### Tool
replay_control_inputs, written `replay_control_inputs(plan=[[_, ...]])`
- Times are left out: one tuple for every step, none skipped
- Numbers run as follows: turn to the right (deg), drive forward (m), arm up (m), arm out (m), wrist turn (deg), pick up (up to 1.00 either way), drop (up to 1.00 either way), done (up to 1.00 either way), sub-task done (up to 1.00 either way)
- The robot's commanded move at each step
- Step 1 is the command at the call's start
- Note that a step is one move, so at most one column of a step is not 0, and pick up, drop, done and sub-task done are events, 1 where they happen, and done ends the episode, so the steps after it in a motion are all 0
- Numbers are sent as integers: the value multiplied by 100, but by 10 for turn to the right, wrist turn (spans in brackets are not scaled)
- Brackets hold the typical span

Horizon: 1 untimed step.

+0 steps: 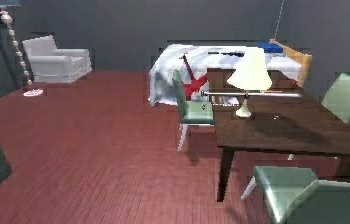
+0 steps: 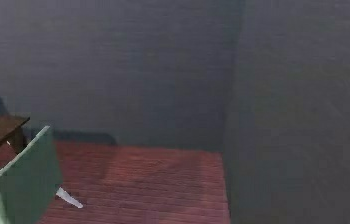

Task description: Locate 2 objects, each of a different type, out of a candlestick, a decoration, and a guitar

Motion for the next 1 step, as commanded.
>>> replay_control_inputs(plan=[[0,25,0,0,0,0,0,0,0]])
